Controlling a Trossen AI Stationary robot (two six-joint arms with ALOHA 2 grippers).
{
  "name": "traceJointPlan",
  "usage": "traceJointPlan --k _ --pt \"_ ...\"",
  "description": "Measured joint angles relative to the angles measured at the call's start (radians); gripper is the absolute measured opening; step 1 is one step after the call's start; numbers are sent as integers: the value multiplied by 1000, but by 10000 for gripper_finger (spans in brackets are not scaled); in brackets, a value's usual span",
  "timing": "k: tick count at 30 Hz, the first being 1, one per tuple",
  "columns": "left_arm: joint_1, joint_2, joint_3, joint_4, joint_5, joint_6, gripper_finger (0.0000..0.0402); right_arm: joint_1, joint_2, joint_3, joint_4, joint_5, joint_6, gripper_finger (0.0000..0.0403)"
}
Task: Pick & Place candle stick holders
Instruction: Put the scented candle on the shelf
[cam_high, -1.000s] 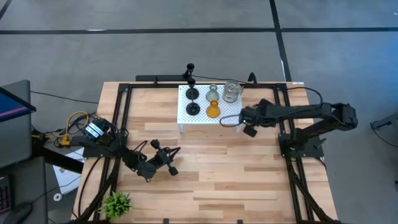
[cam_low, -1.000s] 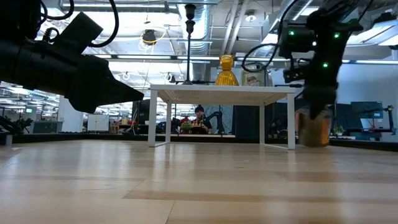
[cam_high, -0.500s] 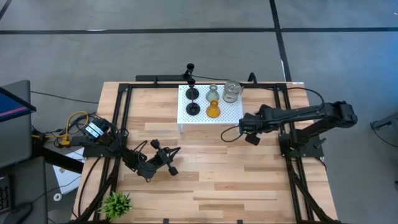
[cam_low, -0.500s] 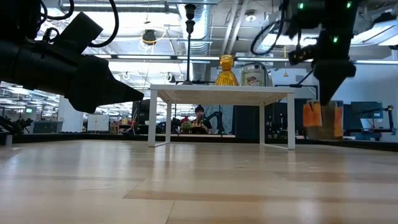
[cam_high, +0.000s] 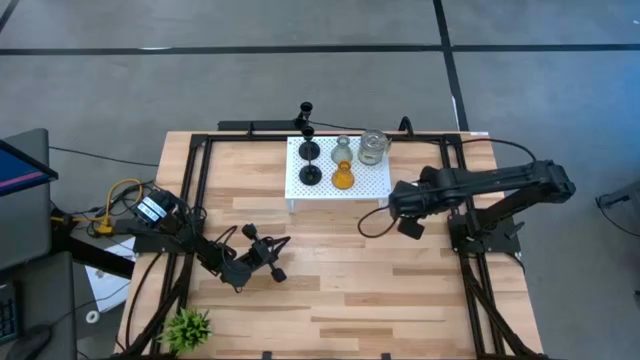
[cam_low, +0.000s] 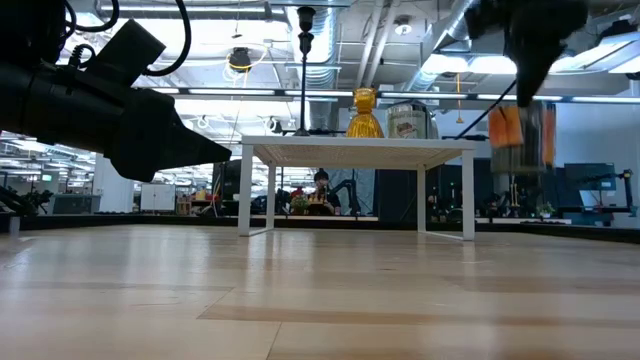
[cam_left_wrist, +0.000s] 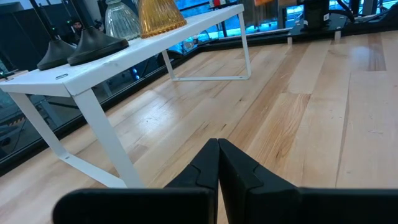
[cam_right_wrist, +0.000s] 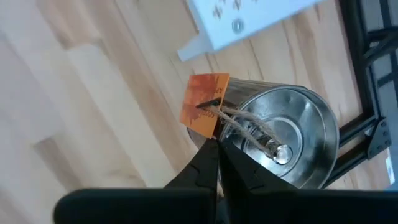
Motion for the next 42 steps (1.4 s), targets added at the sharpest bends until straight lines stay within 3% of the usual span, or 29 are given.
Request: traceJointPlan --k 8,24,30,42 --pt "0 0 0 0 0 0 6 30 27 181 -23 1 -29 0" --pt "0 0 0 0 0 0 6 -53 309 528 -95 87 -315 0" --pt "0 0 0 0 0 0 6 -82 315 552 9 59 -403 0" --pt "0 0 0 0 0 0 6 -128 315 552 39 16 -432 0"
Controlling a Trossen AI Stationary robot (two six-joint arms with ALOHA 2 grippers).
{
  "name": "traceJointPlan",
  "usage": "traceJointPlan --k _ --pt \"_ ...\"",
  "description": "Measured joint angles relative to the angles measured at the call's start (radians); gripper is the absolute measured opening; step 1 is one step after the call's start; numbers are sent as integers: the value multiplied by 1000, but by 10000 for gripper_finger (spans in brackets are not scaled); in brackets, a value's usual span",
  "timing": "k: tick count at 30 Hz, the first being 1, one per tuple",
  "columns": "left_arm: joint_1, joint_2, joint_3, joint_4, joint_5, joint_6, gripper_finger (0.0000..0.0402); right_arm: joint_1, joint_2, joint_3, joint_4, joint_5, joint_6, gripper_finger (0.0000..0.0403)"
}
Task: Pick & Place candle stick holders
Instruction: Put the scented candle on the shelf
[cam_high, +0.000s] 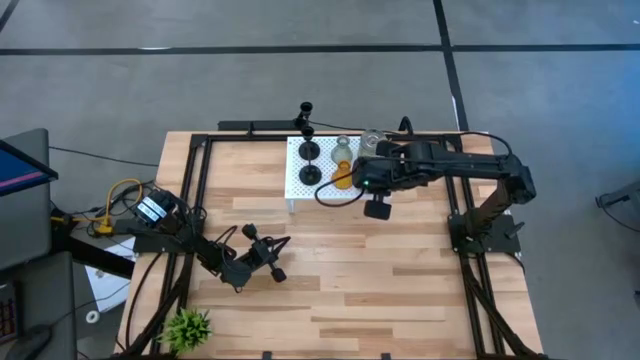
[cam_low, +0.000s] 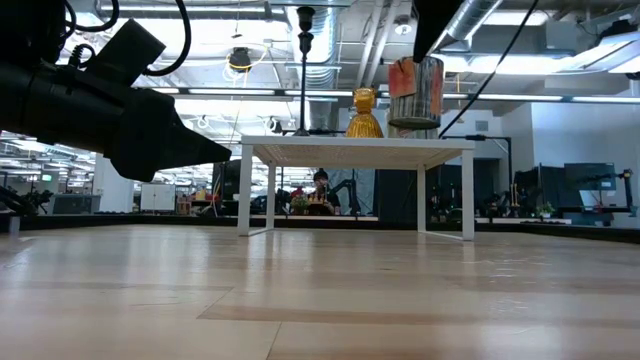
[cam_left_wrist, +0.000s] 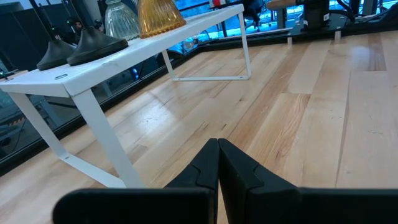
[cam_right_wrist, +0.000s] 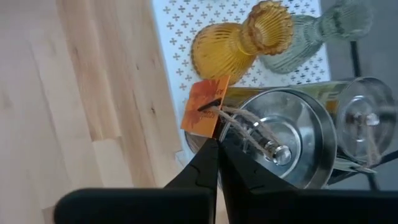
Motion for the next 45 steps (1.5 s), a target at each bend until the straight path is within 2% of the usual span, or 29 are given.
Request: traceJointPlan --k 12,34,45 --pt "0 0 0 0 0 0 6 -27 0 -53 16 -35 -15 0" --pt "0 0 0 0 0 -2 6 -62 0 -53 35 -48 -25 0" --pt "0 0 0 0 0 -8 6 -75 51 -48 37 -53 -33 0"
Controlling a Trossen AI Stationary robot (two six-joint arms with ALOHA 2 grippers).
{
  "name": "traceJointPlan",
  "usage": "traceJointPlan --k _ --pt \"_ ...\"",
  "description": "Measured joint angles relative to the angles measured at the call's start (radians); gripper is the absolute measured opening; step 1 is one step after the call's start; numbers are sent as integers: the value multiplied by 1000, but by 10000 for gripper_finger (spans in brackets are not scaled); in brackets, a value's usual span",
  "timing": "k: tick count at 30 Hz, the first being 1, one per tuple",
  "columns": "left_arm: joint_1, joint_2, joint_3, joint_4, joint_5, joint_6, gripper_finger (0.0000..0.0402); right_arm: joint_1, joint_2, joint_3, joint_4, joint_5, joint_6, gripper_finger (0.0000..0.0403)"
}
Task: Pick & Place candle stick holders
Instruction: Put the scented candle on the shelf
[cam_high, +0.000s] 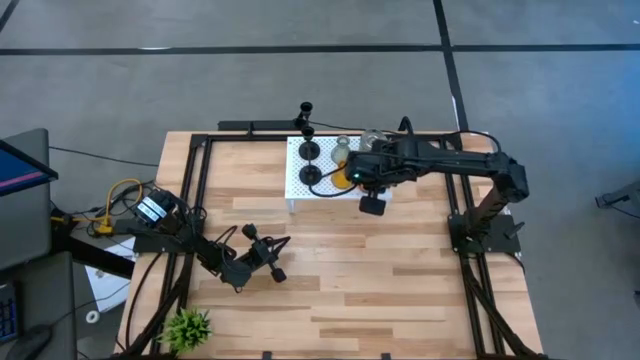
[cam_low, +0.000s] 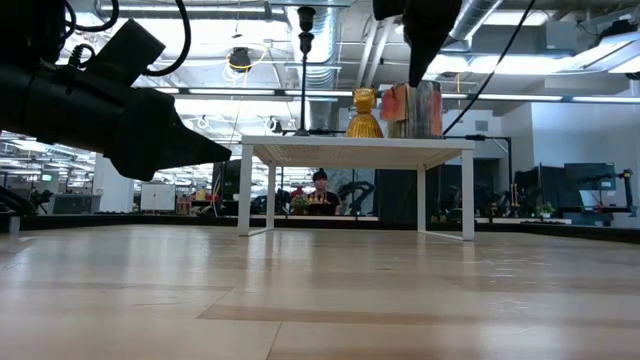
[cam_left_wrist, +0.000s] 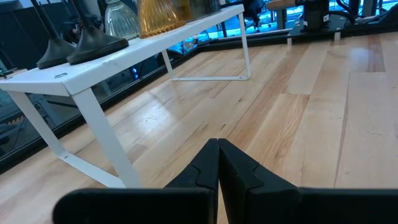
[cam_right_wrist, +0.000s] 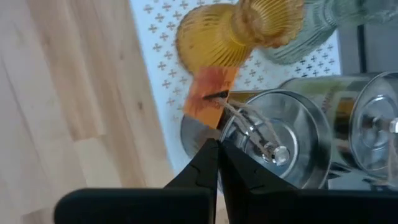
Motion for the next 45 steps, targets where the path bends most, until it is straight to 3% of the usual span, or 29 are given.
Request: traceJointPlan --k 24,28,31,45 --pt "-4 0 0 0 0 0 6 -6 3 -2 -11 -3 -8 0" --pt "-4 0 0 0 0 0 6 -6 4 -4 -9 37 -8 5" --pt "-4 0 0 0 0 0 6 -6 7 -6 -10 74 -8 18" --pt "-4 0 0 0 0 0 6 34 9 44 -62 61 -8 131"
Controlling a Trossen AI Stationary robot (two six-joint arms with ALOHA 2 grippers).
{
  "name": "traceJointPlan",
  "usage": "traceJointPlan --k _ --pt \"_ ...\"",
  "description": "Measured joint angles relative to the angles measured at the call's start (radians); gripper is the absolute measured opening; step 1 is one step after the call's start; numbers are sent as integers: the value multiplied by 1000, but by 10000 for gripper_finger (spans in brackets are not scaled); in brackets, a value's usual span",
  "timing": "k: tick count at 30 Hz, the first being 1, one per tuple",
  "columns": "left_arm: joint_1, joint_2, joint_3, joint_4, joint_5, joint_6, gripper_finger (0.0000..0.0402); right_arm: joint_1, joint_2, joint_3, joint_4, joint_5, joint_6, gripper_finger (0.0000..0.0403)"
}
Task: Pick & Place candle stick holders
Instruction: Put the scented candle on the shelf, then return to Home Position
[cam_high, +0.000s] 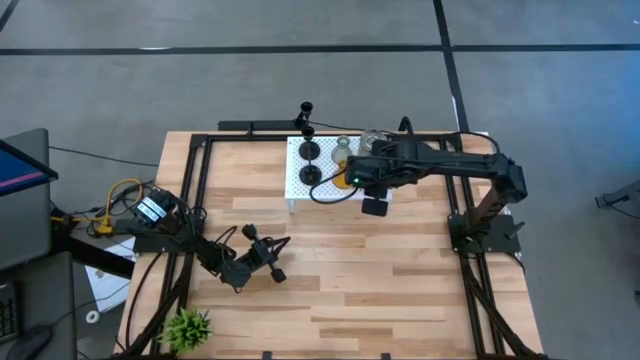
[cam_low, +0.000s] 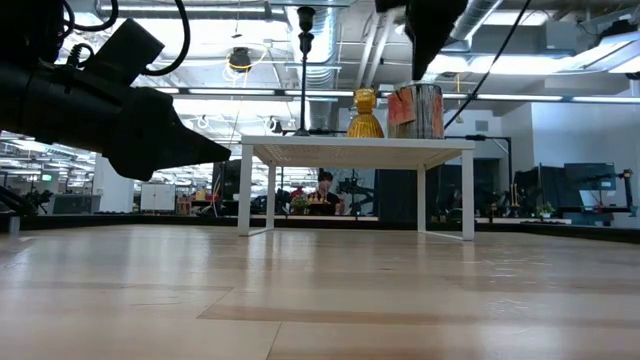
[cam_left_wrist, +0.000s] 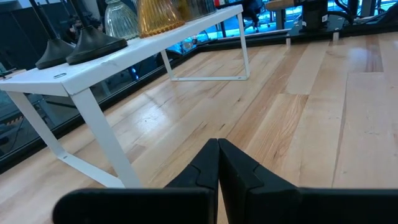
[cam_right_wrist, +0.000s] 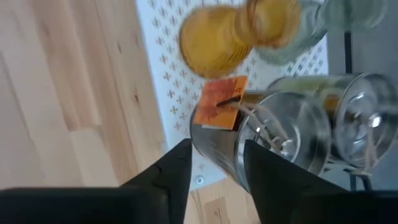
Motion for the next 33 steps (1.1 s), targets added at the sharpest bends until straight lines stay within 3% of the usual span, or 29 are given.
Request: traceJointPlan --k 9,13,19,33 --pt "0 0 0 0 0 0 6 69 -2 205 -45 4 6 153" --pt "0 0 0 0 0 0 6 108 -15 257 -104 8 70 116" --pt "0 0 0 0 0 0 6 214 -67 254 -134 31 81 12" --pt "0 0 0 0 0 0 6 469 -208 255 -86 259 105 1"
